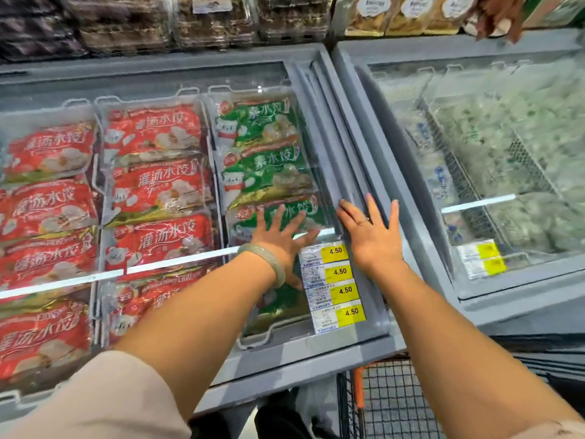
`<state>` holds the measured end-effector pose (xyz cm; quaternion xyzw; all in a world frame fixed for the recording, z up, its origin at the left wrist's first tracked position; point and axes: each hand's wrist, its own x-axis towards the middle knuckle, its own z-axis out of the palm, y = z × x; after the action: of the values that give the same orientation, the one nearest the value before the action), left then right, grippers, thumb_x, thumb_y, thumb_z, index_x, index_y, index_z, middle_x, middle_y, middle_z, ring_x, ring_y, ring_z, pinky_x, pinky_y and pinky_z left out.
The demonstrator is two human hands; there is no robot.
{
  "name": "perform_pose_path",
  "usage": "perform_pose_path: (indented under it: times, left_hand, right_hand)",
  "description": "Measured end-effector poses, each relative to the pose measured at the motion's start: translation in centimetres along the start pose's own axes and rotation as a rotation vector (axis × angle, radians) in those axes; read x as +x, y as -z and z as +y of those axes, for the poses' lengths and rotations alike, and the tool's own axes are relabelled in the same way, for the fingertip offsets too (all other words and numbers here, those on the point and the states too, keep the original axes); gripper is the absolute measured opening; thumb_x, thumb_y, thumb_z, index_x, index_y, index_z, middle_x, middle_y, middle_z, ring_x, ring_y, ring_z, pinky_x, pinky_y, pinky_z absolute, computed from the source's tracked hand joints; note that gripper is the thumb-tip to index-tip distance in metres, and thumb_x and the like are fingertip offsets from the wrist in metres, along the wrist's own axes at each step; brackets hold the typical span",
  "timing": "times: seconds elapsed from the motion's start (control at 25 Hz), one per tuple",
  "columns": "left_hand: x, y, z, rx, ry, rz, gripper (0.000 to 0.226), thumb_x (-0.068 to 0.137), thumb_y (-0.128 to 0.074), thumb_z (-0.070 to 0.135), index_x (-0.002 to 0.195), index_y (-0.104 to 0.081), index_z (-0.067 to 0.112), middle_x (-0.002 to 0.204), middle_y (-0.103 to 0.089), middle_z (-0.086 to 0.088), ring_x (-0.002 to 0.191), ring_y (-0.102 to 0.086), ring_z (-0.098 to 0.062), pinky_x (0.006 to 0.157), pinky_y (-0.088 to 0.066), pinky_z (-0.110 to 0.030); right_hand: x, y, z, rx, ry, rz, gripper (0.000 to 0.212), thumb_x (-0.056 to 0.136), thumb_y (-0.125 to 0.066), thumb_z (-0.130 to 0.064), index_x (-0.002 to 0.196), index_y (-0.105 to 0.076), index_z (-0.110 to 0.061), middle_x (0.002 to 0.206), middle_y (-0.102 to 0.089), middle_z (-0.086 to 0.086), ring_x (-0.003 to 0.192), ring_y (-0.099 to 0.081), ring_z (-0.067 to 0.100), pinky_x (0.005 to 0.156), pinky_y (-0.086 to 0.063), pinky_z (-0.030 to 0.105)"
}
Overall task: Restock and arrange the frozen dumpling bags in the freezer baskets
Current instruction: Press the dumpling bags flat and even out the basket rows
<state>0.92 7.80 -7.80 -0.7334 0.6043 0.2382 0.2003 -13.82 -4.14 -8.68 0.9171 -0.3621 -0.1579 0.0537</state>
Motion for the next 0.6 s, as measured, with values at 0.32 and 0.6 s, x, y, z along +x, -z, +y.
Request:
perform_pose_path:
  times: [0.32, 0.6]
  left_hand:
    - [5.1, 3.3, 5.0, 0.132, -0.060, 0.008, 0.116, 0.060, -0.055, 0.084, 0.144, 0.017, 0.049, 0.159, 0.023, 0.002, 0.144, 0.015, -0.046, 0.114, 0.011, -0.063]
    - [5.2, 2.9, 4.7, 0.131, -0.045, 0.004, 0.116, 0.059, -0.054, 0.085, 0.142, 0.020, 0.051, 0.158, 0.025, 0.006, 0.144, 0.019, -0.042, 0.116, 0.008, -0.060]
  right_hand:
    - [1.1, -2.6, 6.7, 0.035, -0.036, 0.017, 0.070, 0.092, -0.031, -0.018, 0.150, 0.003, -0.039, 0.158, 0.007, -0.024, 0.147, 0.018, 0.025, 0.109, 0.020, 0.059]
    - [1.0, -2.5, 6.6, 0.085, -0.020, 0.033, 0.072, 0.091, -0.034, -0.014, 0.150, -0.001, -0.038, 0.158, 0.005, -0.022, 0.147, 0.017, 0.024, 0.110, 0.019, 0.056]
